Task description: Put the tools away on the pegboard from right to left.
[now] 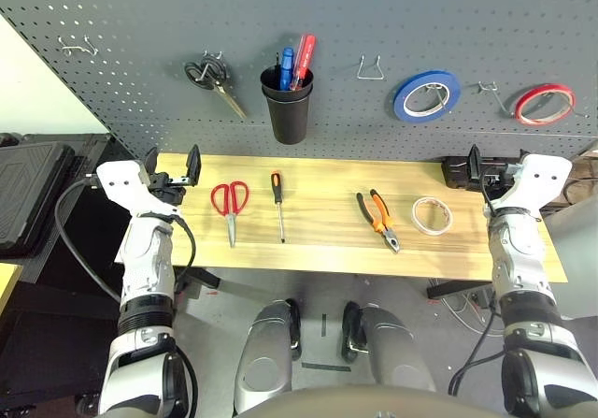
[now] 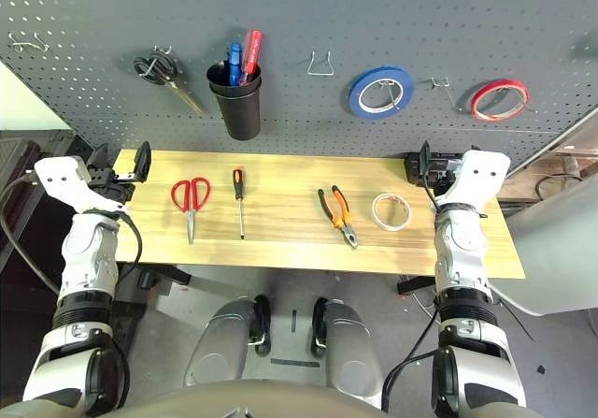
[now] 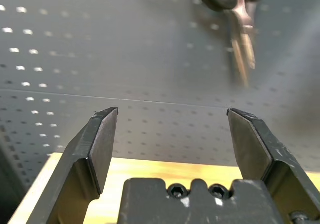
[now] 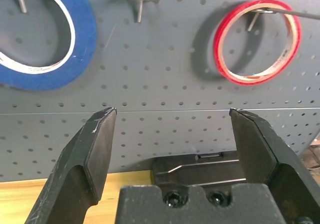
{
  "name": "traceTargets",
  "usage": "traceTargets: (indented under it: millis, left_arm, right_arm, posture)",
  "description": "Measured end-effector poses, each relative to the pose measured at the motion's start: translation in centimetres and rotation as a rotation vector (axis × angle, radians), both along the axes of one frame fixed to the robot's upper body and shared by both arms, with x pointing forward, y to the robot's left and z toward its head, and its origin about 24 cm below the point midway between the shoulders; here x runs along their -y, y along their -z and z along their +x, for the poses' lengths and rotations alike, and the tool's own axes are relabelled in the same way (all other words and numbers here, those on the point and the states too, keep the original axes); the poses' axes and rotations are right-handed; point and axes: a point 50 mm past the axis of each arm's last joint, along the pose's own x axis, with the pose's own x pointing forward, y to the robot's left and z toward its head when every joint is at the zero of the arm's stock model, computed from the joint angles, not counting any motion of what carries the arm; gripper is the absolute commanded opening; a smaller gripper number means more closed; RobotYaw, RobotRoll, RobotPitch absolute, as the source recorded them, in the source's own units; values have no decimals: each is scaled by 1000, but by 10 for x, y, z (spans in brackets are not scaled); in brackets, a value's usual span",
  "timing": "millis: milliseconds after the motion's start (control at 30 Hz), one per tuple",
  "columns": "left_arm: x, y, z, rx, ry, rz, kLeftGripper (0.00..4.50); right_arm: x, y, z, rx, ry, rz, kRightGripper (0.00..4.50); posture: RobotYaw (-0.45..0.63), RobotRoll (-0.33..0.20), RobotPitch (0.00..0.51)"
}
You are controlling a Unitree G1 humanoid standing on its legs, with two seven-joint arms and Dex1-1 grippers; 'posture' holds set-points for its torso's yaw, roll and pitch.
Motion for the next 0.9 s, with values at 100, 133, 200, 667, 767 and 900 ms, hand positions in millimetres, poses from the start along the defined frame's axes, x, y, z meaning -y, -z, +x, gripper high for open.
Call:
traceTargets:
  millis: [100, 133, 200, 667, 767, 900]
  left_arm:
    - [8, -2, -6, -23, 89, 25, 4459]
    - [11, -3, -7, -30, 122, 34, 4459]
    - [17, -5, -10, -47, 201, 57, 4459]
    - [62, -6, -24, -131, 580, 199, 4459]
    - [66, -7, -26, -131, 631, 251, 4459]
    - [71, -5, -27, -135, 665, 276, 4459]
  right_arm:
    - [0, 2, 0, -22, -6, 4, 4500]
    - [0, 2, 0, -29, -9, 2, 4500]
    - [3, 2, -1, -45, -14, -9, 4500]
    - [8, -5, -5, -302, -192, -103, 4500]
    - [9, -4, -2, -411, -253, -120, 4500]
    - [9, -12, 4, -544, -378, -202, 4500]
  posture:
    - [111, 0, 213]
    - [104, 0, 221]
    - [99, 0, 230]
    - [39, 0, 330]
    - [35, 0, 340]
    - [30, 0, 355]
